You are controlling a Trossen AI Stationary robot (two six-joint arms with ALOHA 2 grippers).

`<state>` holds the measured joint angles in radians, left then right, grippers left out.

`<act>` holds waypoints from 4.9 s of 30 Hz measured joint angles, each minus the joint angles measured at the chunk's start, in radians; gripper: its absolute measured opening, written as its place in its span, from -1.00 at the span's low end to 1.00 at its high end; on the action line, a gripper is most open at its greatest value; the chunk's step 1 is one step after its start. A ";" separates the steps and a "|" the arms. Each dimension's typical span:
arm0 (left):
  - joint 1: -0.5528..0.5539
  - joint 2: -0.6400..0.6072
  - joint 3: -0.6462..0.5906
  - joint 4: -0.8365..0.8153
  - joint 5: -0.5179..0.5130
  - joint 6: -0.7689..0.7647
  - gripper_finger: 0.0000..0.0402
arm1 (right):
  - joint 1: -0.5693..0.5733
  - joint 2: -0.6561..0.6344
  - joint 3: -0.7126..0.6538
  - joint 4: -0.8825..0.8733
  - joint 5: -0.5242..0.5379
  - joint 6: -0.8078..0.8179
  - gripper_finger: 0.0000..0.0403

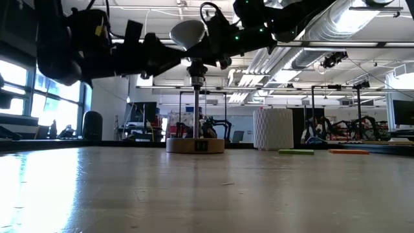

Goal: Screw lightbulb
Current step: Insert the lightbulb into the lamp socket

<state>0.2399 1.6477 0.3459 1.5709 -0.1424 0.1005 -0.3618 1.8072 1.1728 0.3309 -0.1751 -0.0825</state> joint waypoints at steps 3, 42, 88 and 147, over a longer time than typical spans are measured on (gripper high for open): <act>0.019 -0.015 0.033 -0.001 0.009 0.000 0.45 | 0.000 0.000 0.000 0.000 -0.030 -0.035 -0.33; 0.208 -0.458 0.517 -1.228 0.306 0.299 0.41 | -0.116 0.006 -0.005 0.022 -0.314 -0.099 -0.34; 0.233 -0.318 0.734 -1.468 0.514 0.324 -0.58 | -0.137 -0.129 -0.014 -0.190 -0.213 -0.167 0.26; 0.215 -0.513 0.731 -1.615 0.365 0.365 -0.59 | -0.155 -0.096 0.515 -0.816 -0.358 -0.170 -0.07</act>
<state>0.4553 1.1348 1.0766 -0.0445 0.2229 0.4652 -0.5173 1.7111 1.6882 -0.4855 -0.5327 -0.2522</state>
